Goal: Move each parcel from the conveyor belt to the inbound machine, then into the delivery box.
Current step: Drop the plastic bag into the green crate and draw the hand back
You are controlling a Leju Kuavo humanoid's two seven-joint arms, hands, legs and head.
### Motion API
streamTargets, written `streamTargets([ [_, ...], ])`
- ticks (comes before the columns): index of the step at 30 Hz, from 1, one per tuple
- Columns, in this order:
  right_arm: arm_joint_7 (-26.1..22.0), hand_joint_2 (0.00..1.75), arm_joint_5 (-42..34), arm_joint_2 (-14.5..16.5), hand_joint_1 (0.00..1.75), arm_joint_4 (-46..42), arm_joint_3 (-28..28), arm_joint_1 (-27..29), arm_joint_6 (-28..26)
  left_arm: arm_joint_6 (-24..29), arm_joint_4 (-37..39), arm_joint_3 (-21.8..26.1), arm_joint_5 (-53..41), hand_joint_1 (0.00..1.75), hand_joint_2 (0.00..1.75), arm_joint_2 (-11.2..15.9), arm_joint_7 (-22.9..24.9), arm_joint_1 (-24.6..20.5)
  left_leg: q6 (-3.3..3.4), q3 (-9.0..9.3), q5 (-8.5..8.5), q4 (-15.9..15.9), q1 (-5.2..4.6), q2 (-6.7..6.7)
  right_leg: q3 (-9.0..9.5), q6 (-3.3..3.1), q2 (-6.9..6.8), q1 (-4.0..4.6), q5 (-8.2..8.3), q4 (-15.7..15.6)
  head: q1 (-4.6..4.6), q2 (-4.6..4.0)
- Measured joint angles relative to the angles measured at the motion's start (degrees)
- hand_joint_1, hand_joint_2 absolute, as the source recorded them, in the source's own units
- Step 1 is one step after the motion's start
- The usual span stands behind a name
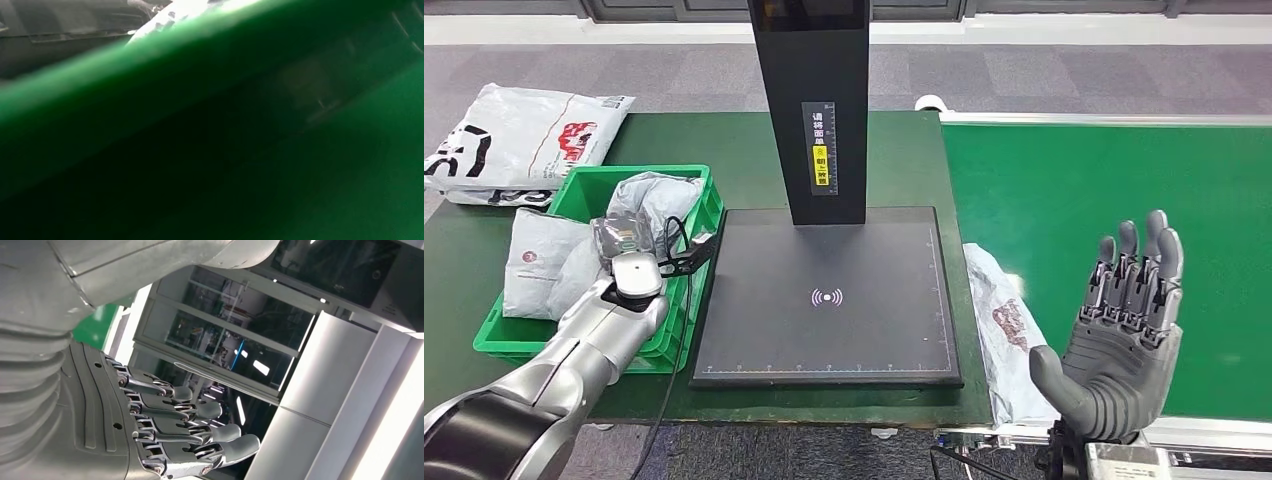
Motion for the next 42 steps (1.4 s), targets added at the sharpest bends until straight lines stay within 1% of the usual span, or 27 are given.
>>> streamTargets([
  [13, 0.17, 1.75, 0.28, 0.02, 0.0, 0.0, -0.88, 0.0, 0.18, -0.23, 0.97, 0.01, 0.0, 1.75, 1.75, 0.1, 0.25, -0.57, -0.02, 0.03, 0.01, -0.01, 0.01, 0.01, 0.0, 0.0, 0.02, 0.01, 0.0, 0.04, 0.0, 0.0],
  [14, 0.17, 1.75, 0.31, 0.02, 0.0, 0.0, -0.89, 0.0, 0.19, -0.23, 1.01, 0.02, 0.0, 1.64, 1.75, 0.1, 0.27, -0.59, -0.02, 0.03, 0.01, -0.01, 0.01, 0.01, 0.0, 0.0, 0.02, 0.01, 0.0, 0.05, 0.0, 0.0],
  [17, 0.22, 1.75, 0.61, 0.04, 0.0, 0.0, -0.92, 0.0, 0.33, -0.28, 1.06, 0.23, 0.0, 0.33, 1.75, 0.43, 0.35, -0.64, -0.03, 0.03, 0.01, -0.01, 0.02, 0.04, 0.0, -0.01, 0.04, 0.01, 0.0, 0.06, 0.0, 0.0],
  [18, 0.27, 1.75, 0.77, 0.04, 0.0, 0.0, -0.92, -0.01, 0.45, -0.22, 1.02, 0.5, 0.0, 0.0, 1.75, 0.77, 0.36, -0.67, -0.03, 0.05, 0.01, -0.02, 0.02, 0.08, 0.0, -0.02, 0.09, 0.02, 0.01, 0.07, 0.0, 0.0],
  [19, 0.33, 1.75, 0.94, 0.05, 0.0, 0.0, -0.92, -0.01, 0.61, -0.09, 0.95, 0.89, 0.0, 0.0, 1.75, 1.19, 0.36, -0.7, -0.04, 0.06, 0.0, -0.02, 0.03, 0.16, -0.01, -0.03, 0.16, 0.02, 0.01, 0.08, 0.0, 0.0],
  [23, 0.61, 1.75, 1.53, 0.17, 0.0, 0.0, -0.93, -0.16, 1.32, 1.2, 0.1, 3.27, 0.0, 0.0, 0.0, 3.91, 0.37, -0.64, -0.1, 0.08, 0.02, -0.06, 0.06, 0.47, -0.14, -0.13, 0.47, 0.06, 0.08, 0.12, 0.0, 0.0],
  [26, 0.89, 1.75, 2.01, 0.27, 0.0, 0.0, -0.94, -0.6, 1.66, 3.13, -1.37, 5.26, 0.0, 0.0, 0.0, 5.91, 0.37, -0.46, -0.18, 0.07, 0.07, -0.07, 0.09, 0.43, -0.19, -0.16, 0.48, 0.08, 0.08, 0.13, 0.0, 0.0],
  [30, 1.18, 1.75, 2.49, 0.5, 0.0, 0.02, -0.96, -1.06, 1.74, 5.36, -3.83, 7.6, 0.0, 0.0, 0.0, 7.41, 0.37, -0.38, -0.21, 0.03, 0.09, -0.08, 0.11, 0.25, -0.17, -0.2, 0.37, 0.11, 0.05, 0.14, 0.0, 0.0],
  [33, 1.18, 1.75, 2.6, 0.52, 0.0, 0.04, -0.96, -1.31, 1.74, 5.74, -5.11, 8.66, 0.0, 0.0, 0.0, 7.91, 0.37, -0.38, -0.2, 0.0, 0.09, -0.08, 0.11, 0.18, -0.15, -0.21, 0.31, 0.11, 0.04, 0.14, 0.0, 0.0],
  [42, 1.19, 1.75, 2.64, 0.52, 0.0, 0.05, -0.96, -1.58, 1.74, 6.2, -6.53, 9.69, 0.0, 0.0, 0.0, 8.49, 0.37, -0.32, -0.2, -0.03, 0.09, -0.07, 0.09, 0.11, -0.15, -0.2, 0.22, 0.07, 0.04, 0.13, 0.0, 0.0],
])
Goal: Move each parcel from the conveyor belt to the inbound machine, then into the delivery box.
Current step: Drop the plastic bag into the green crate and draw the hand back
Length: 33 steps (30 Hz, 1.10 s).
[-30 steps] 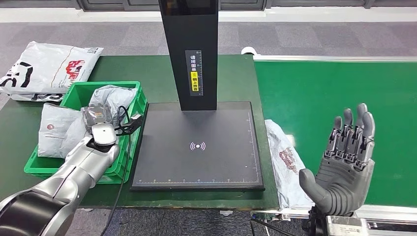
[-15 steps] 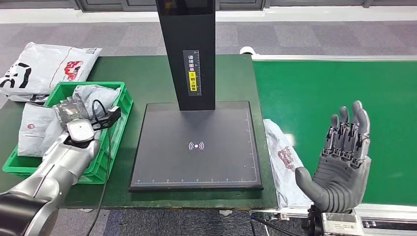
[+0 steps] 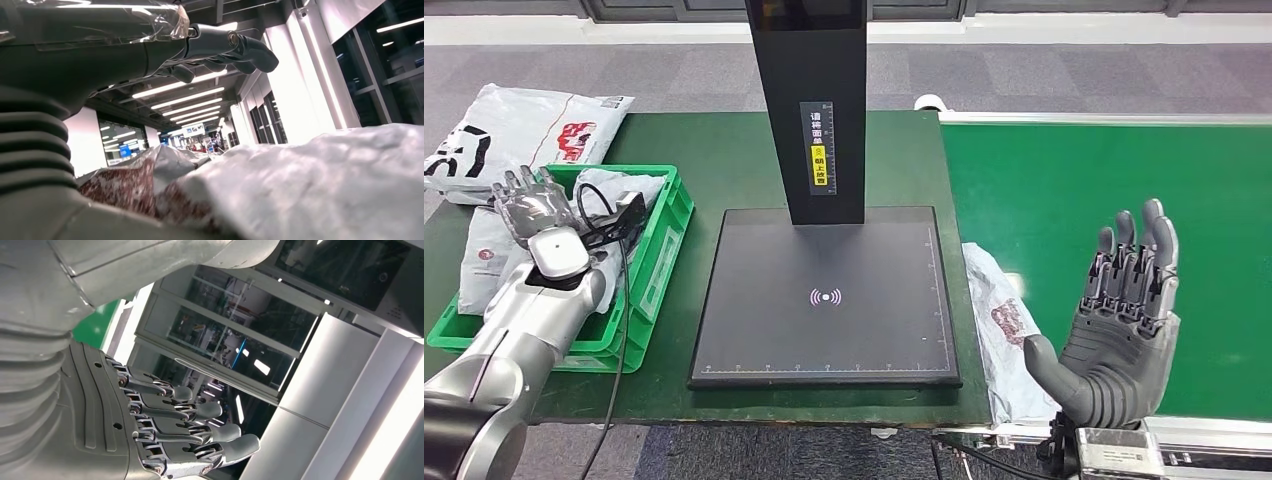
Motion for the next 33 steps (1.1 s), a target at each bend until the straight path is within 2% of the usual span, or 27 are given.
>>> streamTargets([
  [13, -0.33, 1.75, 0.09, 0.0, 0.0, 0.36, -0.76, 0.04, -0.05, 3.1, -1.85, 2.27, 0.0, 0.0, 0.0, -0.51, 0.0, 0.04, 0.0, 0.01, 0.0, 0.0, 0.0, -0.01, -0.02, 0.0, -0.02, 0.0, 0.0, 0.0, 0.0, 0.0],
  [15, -0.35, 1.75, 0.15, 0.0, 0.0, 0.43, -0.86, 0.18, -0.54, 3.72, -1.94, 2.75, 0.02, 0.0, 0.0, -1.36, -0.2, 0.05, 0.0, 0.02, 0.0, 0.01, -0.02, -0.05, -0.03, 0.0, -0.05, -0.01, -0.01, -0.01, 0.0, 0.0],
  [18, -0.48, 1.75, 0.27, 0.0, 0.0, 0.43, -0.87, 0.69, -1.75, 6.2, -2.65, 4.59, 0.23, 0.0, 0.0, -4.03, -2.91, 0.05, 0.03, -0.02, 0.02, 0.02, -0.03, -0.31, 0.05, 0.02, -0.33, -0.02, -0.02, -0.01, 0.0, 0.0],
  [20, -0.63, 1.75, 0.26, 0.0, 0.0, 0.43, -0.87, 0.99, -2.29, 7.25, -3.52, 6.86, 1.14, 0.0, 0.0, -5.82, -6.46, 0.05, 0.03, -0.02, 0.03, 0.02, -0.03, -0.36, 0.07, 0.02, -0.41, -0.02, -0.02, -0.01, 0.0, 0.0],
  [22, -0.84, 1.75, 0.03, 0.0, 0.0, 0.43, -0.9, 1.63, -2.9, 6.59, -5.17, 10.25, 5.44, 0.0, 0.0, -7.99, -13.87, -0.1, 0.03, -0.01, 0.02, 0.04, -0.05, -0.29, 0.02, 0.02, -0.36, -0.03, -0.02, -0.02, 0.0, 0.0],
  [24, -1.14, 1.75, -0.44, 0.0, 0.0, 0.4, -0.96, 2.63, -3.61, 2.94, -7.72, 15.02, 15.37, 0.0, 0.0, -10.87, -25.87, -0.58, 0.04, -0.04, 0.02, 0.07, -0.06, -0.3, 0.01, 0.02, -0.36, -0.04, -0.02, -0.02, 0.0, 0.0],
  [26, -1.5, 1.75, -0.93, 0.0, 0.0, 0.38, -1.1, 3.52, -4.15, -4.29, -10.49, 19.82, 28.96, 0.0, 0.0, -13.64, -37.78, -1.18, 0.04, -0.07, 0.01, 0.07, -0.06, -0.32, 0.02, 0.03, -0.37, -0.04, -0.02, -0.02, 0.0, 0.0],
  [27, -1.67, 1.75, -1.14, 0.0, 0.0, 0.37, -1.24, 3.86, -4.32, -8.15, -11.86, 21.8, 35.39, 0.0, 0.0, -14.79, -42.22, -1.38, 0.04, -0.07, 0.01, 0.07, -0.06, -0.3, 0.02, 0.03, -0.36, -0.04, -0.02, -0.02, 0.0, 0.0],
  [29, -1.89, 1.75, -1.3, 0.0, 0.0, 0.37, -1.6, 4.45, -4.43, -14.05, -14.57, 24.68, 45.67, 0.0, 0.0, -16.67, -47.5, -1.38, 0.05, -0.06, -0.02, 0.07, -0.06, -0.18, 0.01, 0.02, -0.27, -0.05, -0.02, -0.02, 0.0, 0.0],
  [33, -0.96, 1.75, -0.93, 0.02, 0.0, 0.38, -1.97, 4.86, -3.2, -19.43, -20.48, 27.54, 57.63, 0.0, 0.0, -19.18, -50.25, 0.27, 0.04, 0.0, -0.07, 0.04, -0.06, -0.02, 0.0, 0.02, -0.12, -0.05, -0.02, -0.02, 0.0, 0.0],
])
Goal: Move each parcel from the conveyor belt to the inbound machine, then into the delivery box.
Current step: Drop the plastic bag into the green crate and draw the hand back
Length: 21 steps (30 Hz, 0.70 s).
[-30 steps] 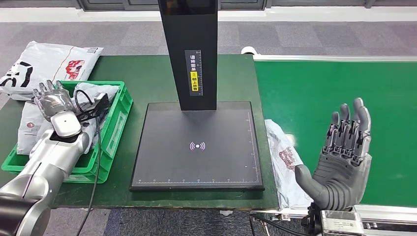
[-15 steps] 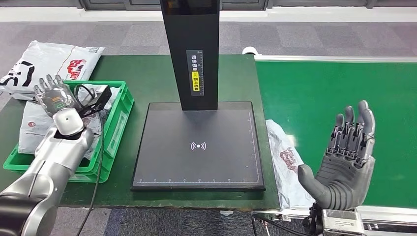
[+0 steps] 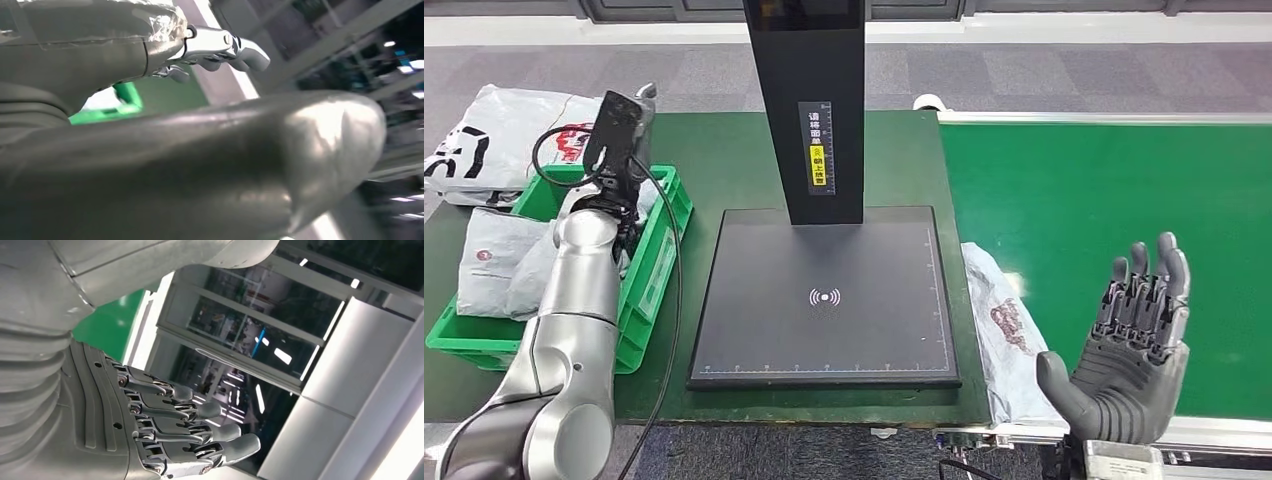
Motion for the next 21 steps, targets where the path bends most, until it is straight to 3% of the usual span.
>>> streamTargets([
  [1, 0.61, 1.75, -0.01, 0.01, 0.0, 0.04, -0.21, -0.19, 0.83, -0.88, -1.57, 0.25, 1.87, 0.0, 0.0, -0.43, -0.42, 0.82, 0.0, 0.0, 0.0, -0.01, 0.0, 0.0, 0.0, -0.01, 0.0, 0.0, -0.01, 0.0, 0.0, 0.0],
  [5, 3.89, 1.75, -1.44, -0.01, 0.0, 1.97, -2.8, -3.14, 7.68, -4.91, -8.38, 0.44, 10.08, 0.0, 1.75, -2.11, -3.81, 5.83, -0.01, 0.02, 0.0, -0.04, 0.01, -0.02, 0.01, -0.04, -0.02, 0.01, -0.04, 0.0, 0.0, 0.0],
  [9, 6.27, 1.75, -2.49, -0.31, 0.0, 8.16, -9.53, -8.71, 18.74, -7.82, -15.23, 0.2, 15.85, 0.0, 1.75, -4.62, -7.24, 12.83, 0.01, 0.03, 0.01, -0.03, -0.05, -0.05, 0.04, -0.03, -0.02, -0.01, -0.03, 0.0, 0.0, 0.0],
  [12, 6.51, 1.75, -1.63, -1.26, 0.0, 13.8, -15.46, -12.6, 23.5, -8.15, -19.17, -0.79, 16.42, 0.0, 1.75, -6.3, -9.17, 17.77, 0.06, 0.0, 0.01, 0.01, -0.14, -0.14, 0.05, 0.07, -0.07, -0.04, -0.01, -0.01, 0.0, 0.0],
  [16, 5.9, 1.75, -0.53, -2.08, 0.0, 18.66, -21.07, -15.39, 25.89, -8.13, -22.41, -1.96, 16.84, 0.0, 1.75, -7.37, -9.97, 21.65, 0.13, -0.04, -0.02, 0.02, -0.18, -0.24, 0.05, 0.13, -0.16, -0.14, -0.04, -0.01, 0.01, 0.0],
  [21, 5.9, 1.75, -0.02, -2.1, 0.0, 20.71, -23.81, -16.42, 26.54, -7.84, -24.13, -2.2, 16.95, 0.0, 1.75, -7.79, -10.03, 22.85, 0.12, -0.03, -0.03, -0.01, -0.15, -0.24, 0.03, 0.15, -0.15, -0.14, -0.09, -0.01, 0.0, 0.0],
])
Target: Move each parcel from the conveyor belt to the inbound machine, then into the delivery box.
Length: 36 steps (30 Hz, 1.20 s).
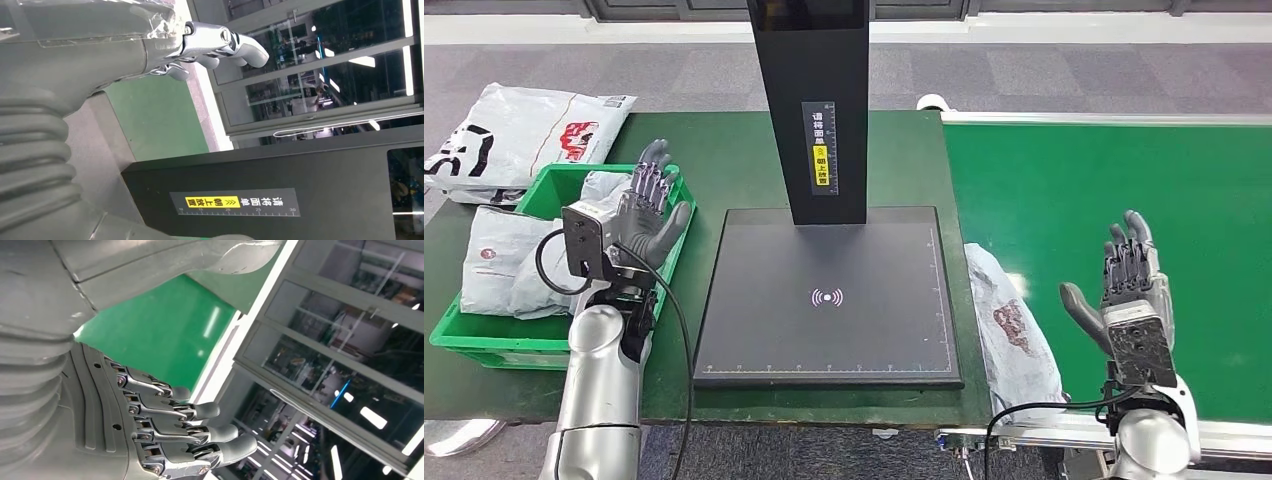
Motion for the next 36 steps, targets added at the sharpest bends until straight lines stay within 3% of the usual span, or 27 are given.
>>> streamTargets([
  [4, 1.2, 1.75, -0.88, -1.44, 0.0, 3.51, -1.68, -1.89, 4.05, 0.09, -0.86, -0.59, -0.05, 0.0, 1.75, -0.45, -1.18, 1.68, -0.01, 0.04, -0.02, -0.03, -0.01, 0.08, 0.0, 0.0, 0.03, 0.0, -0.01, 0.0, 0.01, 0.0],
  [9, 0.71, 1.75, 0.1, -6.49, 0.0, 14.83, -5.32, -6.66, 10.06, 0.35, -0.84, -2.76, -0.46, 0.0, 1.75, -1.26, -4.22, 5.08, 0.14, 0.0, -0.05, 0.02, -0.13, 0.02, 0.02, 0.1, 0.0, -0.01, 0.03, -0.01, 0.02, 0.0],
  [14, -0.39, 1.75, 0.76, -10.03, 0.0, 23.8, -7.78, -9.26, 11.47, 0.4, -0.12, -3.87, -0.69, 0.0, 1.75, -1.55, -4.96, 6.05, 0.23, -0.03, -0.03, 0.04, -0.21, -0.02, 0.02, 0.18, -0.05, -0.09, 0.07, -0.01, 0.02, 0.0],
  [19, 0.84, 1.75, 1.98, -11.92, 0.0, 28.41, -8.54, -10.26, 13.13, 0.28, 0.37, -4.05, -0.73, 0.0, 1.75, -1.65, -5.1, 6.2, 0.23, -0.02, -0.04, 0.03, -0.2, -0.02, 0.0, 0.2, -0.05, -0.08, 0.04, -0.01, 0.01, 0.0],
  [27, -2.39, 1.75, 5.48, -21.09, 0.0, 43.36, -8.86, -11.15, 20.29, -0.04, 5.88, -4.04, -0.93, 0.0, 1.75, -1.56, -7.86, 5.82, 0.34, -0.04, -0.1, 0.04, -0.29, -0.17, 0.03, 0.31, -0.19, -0.14, -0.02, -0.02, 0.02, 0.0],
  [32, 1.32, 1.75, 5.33, -25.33, 0.0, 49.63, -11.0, -10.72, 21.65, 1.29, 11.81, -4.04, -1.16, 0.0, 1.75, -1.13, -8.75, 3.62, 0.42, -0.04, -0.15, 0.04, -0.37, -0.13, 0.04, 0.34, -0.2, -0.2, -0.04, -0.02, 0.02, 0.0],
  [36, 2.11, 1.75, 5.35, -26.9, 0.0, 52.55, -11.92, -10.7, 21.6, 1.43, 14.77, -4.04, -1.15, 0.0, 1.75, -0.9, -9.0, 2.4, 0.43, -0.02, -0.16, 0.04, -0.37, -0.09, 0.04, 0.34, -0.17, -0.2, -0.04, -0.02, 0.02, 0.0],
])
